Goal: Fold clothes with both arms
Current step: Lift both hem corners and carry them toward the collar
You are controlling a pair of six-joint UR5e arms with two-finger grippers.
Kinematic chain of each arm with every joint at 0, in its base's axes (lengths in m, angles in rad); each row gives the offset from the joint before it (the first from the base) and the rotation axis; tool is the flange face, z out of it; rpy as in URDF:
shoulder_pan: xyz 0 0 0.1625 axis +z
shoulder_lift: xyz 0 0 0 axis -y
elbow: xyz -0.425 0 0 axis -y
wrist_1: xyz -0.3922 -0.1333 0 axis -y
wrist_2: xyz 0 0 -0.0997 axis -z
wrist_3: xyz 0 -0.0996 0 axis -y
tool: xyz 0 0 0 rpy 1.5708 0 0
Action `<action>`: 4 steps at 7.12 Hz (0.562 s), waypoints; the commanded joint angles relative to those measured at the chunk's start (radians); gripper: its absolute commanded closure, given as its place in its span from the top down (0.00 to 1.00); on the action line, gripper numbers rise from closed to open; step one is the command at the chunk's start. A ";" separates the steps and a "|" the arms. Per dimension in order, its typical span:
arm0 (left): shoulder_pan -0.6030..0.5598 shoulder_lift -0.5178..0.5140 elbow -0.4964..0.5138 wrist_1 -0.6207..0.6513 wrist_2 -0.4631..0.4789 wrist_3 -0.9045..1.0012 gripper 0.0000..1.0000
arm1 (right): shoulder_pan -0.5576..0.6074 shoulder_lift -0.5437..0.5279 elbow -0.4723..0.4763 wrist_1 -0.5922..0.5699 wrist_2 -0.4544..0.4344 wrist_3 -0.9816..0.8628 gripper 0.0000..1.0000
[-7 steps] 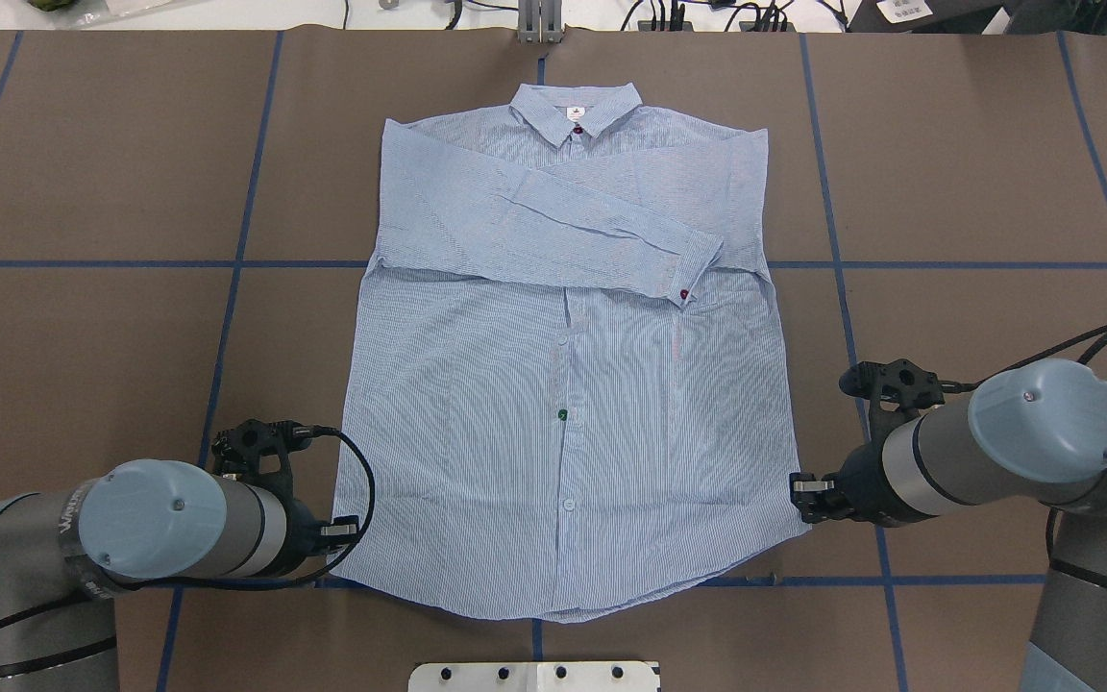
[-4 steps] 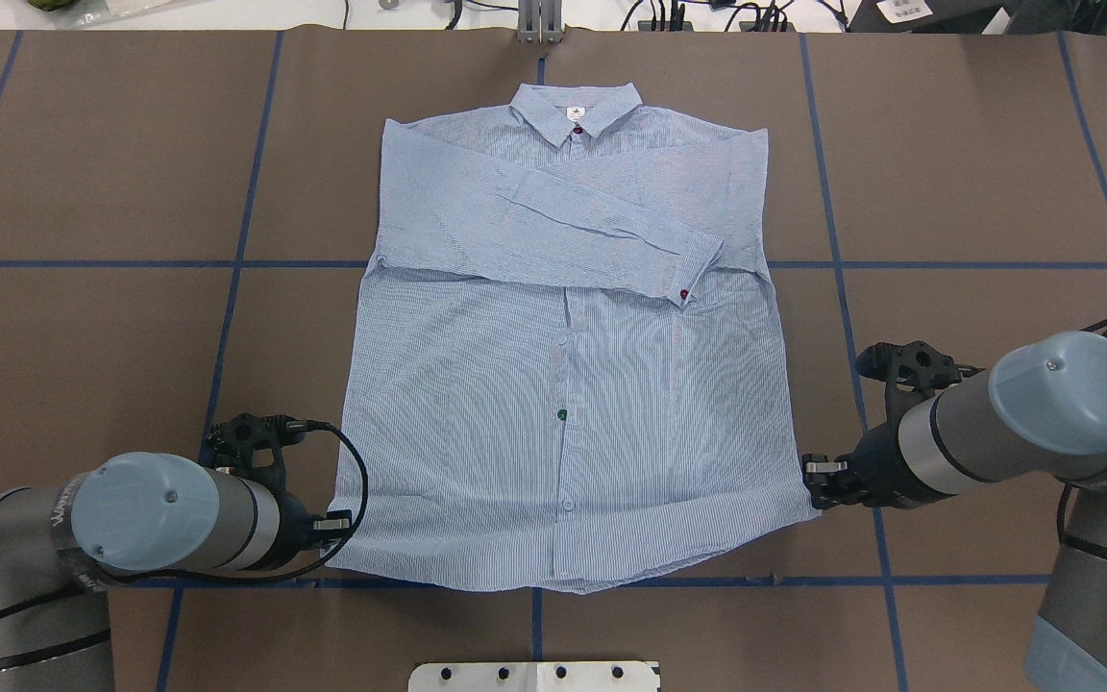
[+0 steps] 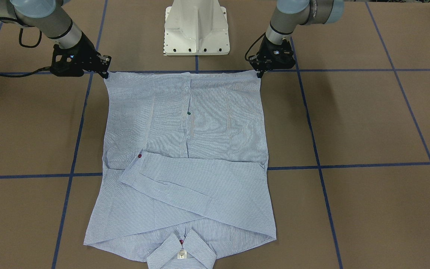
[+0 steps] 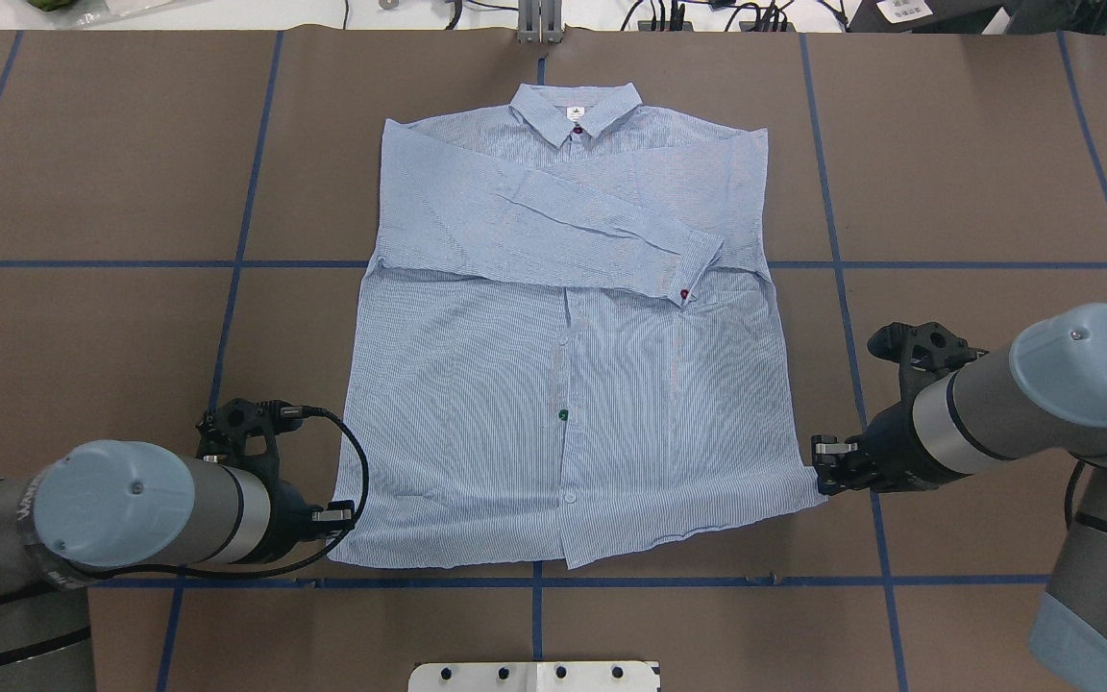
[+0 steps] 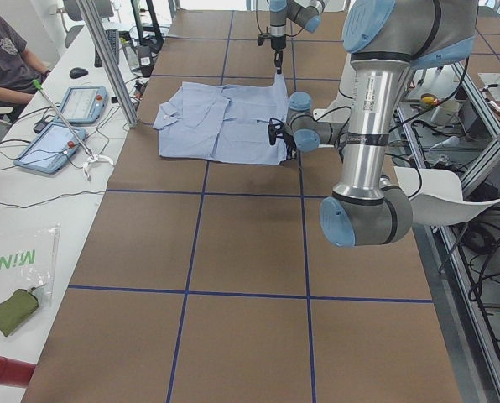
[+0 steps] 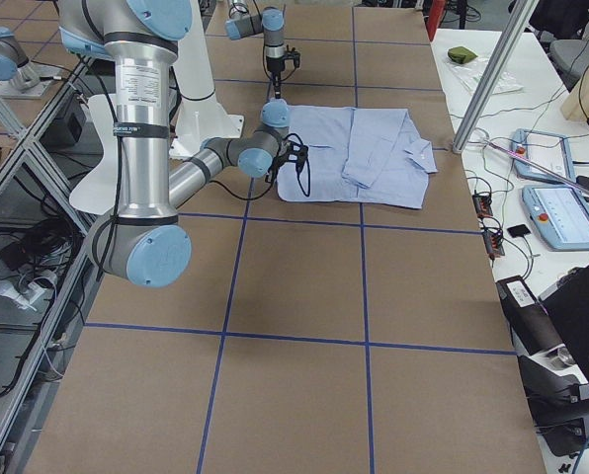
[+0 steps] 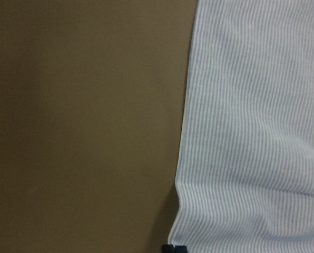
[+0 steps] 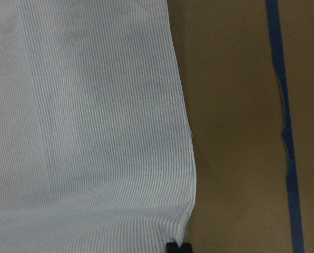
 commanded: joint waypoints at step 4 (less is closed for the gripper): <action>-0.004 0.075 -0.179 0.008 -0.069 0.005 0.00 | 0.070 -0.037 0.113 0.008 0.131 -0.010 0.00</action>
